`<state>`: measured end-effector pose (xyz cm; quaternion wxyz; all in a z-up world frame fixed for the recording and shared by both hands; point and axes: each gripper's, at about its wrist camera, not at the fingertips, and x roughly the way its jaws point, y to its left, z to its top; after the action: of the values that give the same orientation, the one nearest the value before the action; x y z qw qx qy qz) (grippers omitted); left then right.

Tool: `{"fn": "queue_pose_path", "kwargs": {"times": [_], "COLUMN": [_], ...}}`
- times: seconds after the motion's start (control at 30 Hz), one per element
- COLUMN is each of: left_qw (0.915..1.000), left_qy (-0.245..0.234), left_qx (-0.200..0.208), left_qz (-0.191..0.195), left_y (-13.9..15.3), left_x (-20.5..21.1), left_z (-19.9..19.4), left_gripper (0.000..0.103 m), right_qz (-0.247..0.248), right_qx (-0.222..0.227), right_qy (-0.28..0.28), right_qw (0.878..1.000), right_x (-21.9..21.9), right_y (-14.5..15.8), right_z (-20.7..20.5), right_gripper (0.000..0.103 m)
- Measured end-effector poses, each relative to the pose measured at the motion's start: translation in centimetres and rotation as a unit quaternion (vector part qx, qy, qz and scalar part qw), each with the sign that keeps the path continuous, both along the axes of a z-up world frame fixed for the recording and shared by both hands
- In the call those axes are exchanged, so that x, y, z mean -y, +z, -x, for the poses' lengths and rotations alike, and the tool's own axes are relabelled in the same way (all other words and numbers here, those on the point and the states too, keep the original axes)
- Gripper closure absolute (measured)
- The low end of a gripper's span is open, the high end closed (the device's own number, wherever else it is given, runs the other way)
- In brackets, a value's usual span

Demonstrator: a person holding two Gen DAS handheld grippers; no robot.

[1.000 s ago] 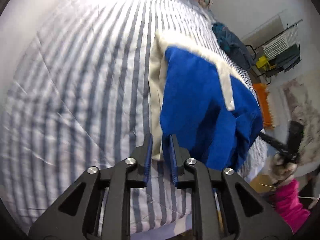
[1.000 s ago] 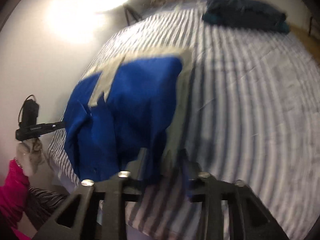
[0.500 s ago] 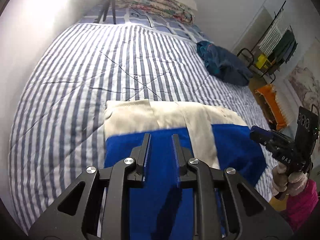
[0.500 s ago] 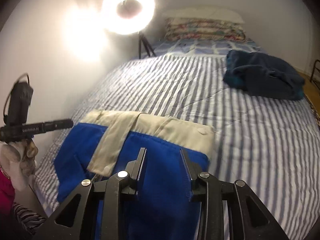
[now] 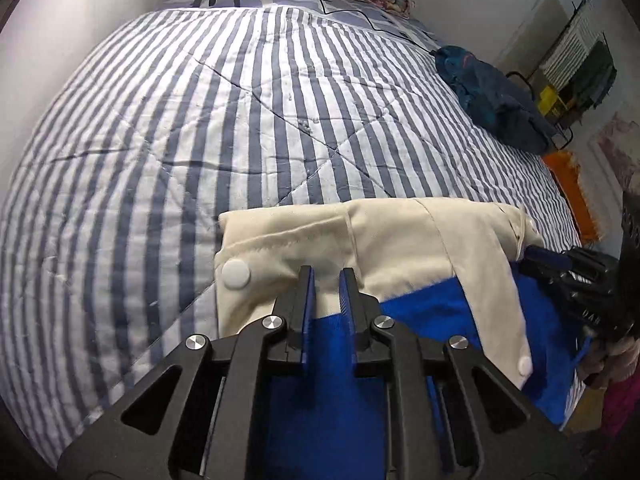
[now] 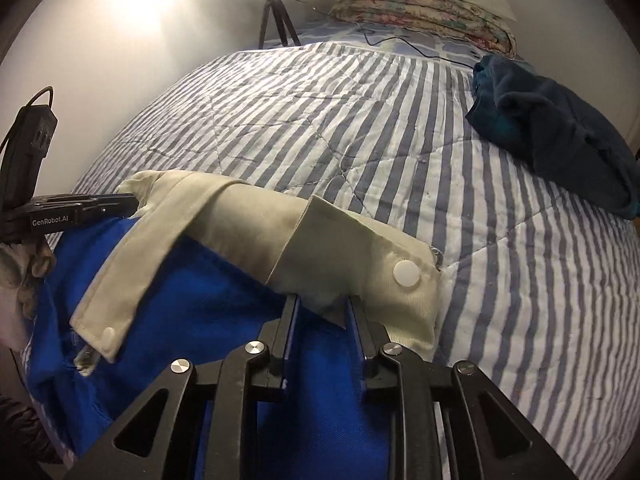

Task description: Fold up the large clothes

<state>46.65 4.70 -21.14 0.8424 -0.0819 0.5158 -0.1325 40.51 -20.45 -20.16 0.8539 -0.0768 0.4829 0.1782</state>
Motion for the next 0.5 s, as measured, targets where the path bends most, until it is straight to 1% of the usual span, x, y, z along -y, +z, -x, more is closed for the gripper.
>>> {"fn": "queue_pose_path", "kwargs": {"times": [0.07,0.17,0.2,0.27,0.33,0.37,0.4,0.43,0.47,0.5], "left_qw": [1.0000,0.9990,0.9984,0.9978,0.9976,0.9977,0.9977,0.9976,0.9973,0.9974], "left_qy": [0.002,-0.014,-0.026,-0.048,-0.064,-0.066,-0.064,-0.061,-0.058,-0.056], "left_qx": [0.010,0.033,0.037,0.033,0.014,0.002,-0.018,-0.033,-0.043,-0.039], "left_qz": [0.002,0.025,0.033,0.034,0.023,0.013,0.004,0.004,0.014,0.023], "left_y": [1.6,4.2,4.6,4.6,3.5,2.5,0.9,-0.1,-1.3,-1.9], "left_x": [-0.6,-1.4,-1.4,-1.0,-0.6,-0.4,-0.5,-0.5,-0.7,-0.9], "left_z": [1.0,4.5,5.8,7.8,9.2,9.5,9.7,9.6,9.6,9.6], "left_gripper": [0.088,0.088,0.088,0.088,0.088,0.088,0.088,0.088,0.089,0.090], "right_qz": [-0.008,-0.028,-0.038,-0.051,-0.053,-0.045,-0.034,-0.027,-0.023,-0.022], "right_qx": [0.000,0.006,0.004,-0.006,-0.015,-0.020,-0.030,-0.037,-0.051,-0.063], "right_qy": [-0.004,0.010,0.016,0.023,0.034,0.038,0.042,0.041,0.039,0.037], "right_qw": [1.000,1.000,0.999,0.998,0.998,0.998,0.998,0.998,0.998,0.997], "right_x": [0.5,1.6,2.0,2.4,2.7,2.7,2.7,2.7,2.8,2.9], "right_y": [1.1,3.1,3.5,3.7,3.3,2.8,2.0,1.3,0.2,-0.7], "right_z": [0.7,3.6,4.7,6.5,8.0,8.7,9.2,9.5,9.6,9.5], "right_gripper": [0.082,0.081,0.081,0.081,0.081,0.081,0.081,0.081,0.081,0.081]}}
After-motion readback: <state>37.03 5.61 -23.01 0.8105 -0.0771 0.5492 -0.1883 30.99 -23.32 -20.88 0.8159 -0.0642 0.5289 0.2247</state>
